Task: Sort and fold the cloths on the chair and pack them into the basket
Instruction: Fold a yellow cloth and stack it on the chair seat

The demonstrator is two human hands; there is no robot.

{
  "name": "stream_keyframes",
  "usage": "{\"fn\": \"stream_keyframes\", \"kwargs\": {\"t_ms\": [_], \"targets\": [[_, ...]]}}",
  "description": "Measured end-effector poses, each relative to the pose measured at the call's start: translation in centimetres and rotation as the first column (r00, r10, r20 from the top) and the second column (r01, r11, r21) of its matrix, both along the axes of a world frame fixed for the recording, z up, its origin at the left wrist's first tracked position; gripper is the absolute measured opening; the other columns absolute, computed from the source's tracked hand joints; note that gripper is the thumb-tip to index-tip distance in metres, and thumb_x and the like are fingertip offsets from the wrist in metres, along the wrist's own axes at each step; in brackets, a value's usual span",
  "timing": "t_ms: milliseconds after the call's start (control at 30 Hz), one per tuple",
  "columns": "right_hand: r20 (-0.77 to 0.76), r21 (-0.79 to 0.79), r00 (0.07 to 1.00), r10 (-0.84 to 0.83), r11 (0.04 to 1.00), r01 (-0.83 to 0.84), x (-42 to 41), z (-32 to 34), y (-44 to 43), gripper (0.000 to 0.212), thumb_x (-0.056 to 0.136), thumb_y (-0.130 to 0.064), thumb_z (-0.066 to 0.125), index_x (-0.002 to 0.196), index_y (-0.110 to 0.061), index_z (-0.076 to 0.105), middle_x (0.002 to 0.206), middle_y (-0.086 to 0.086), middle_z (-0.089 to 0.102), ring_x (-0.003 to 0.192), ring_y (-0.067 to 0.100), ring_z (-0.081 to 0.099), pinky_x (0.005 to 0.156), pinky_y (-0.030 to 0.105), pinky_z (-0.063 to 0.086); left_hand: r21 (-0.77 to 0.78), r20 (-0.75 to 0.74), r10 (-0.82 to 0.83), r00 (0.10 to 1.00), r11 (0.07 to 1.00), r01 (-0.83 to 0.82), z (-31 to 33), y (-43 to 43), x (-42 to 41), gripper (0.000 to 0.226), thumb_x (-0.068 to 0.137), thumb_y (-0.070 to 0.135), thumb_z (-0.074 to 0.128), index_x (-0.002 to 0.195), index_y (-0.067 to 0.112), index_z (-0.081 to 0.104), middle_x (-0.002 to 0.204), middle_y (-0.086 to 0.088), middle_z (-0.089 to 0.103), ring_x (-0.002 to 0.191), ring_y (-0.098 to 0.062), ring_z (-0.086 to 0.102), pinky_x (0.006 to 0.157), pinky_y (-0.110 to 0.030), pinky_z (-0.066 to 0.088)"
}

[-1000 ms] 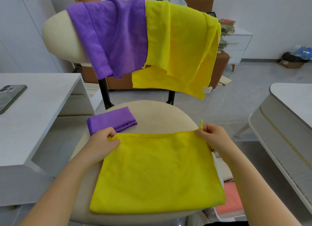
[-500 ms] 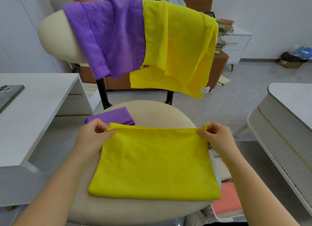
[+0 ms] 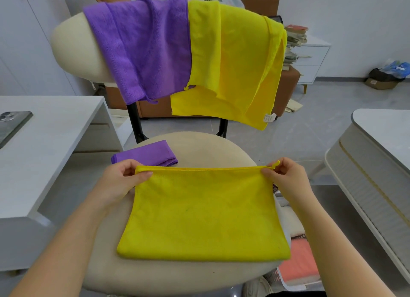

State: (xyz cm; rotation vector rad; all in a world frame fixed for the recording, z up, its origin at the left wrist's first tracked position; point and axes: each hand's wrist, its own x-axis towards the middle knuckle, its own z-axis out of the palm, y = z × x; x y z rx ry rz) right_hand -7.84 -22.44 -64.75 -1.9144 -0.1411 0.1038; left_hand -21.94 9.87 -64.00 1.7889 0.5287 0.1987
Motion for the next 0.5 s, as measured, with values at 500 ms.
{"fn": "stream_keyframes", "kwargs": {"t_ms": [500], "targets": [[-0.264, 0.124, 0.965, 0.009, 0.992, 0.024, -0.1, -0.1, 1.3, 0.022, 0.099, -0.021, 0.049, 0.081, -0.012, 0.059, 0.071, 0.008, 0.051, 0.064, 0.017, 0.047, 0.060, 0.030, 0.039, 0.248, -0.040, 0.264, 0.964, 0.937, -0.246, -1.0, -1.2, 1.0, 0.030, 0.099, 0.024, 0.043, 0.076, 0.008, 0.055, 0.075, -0.009, 0.051, 0.073, -0.022, 0.045, 0.062, -0.033, 0.032]]}}
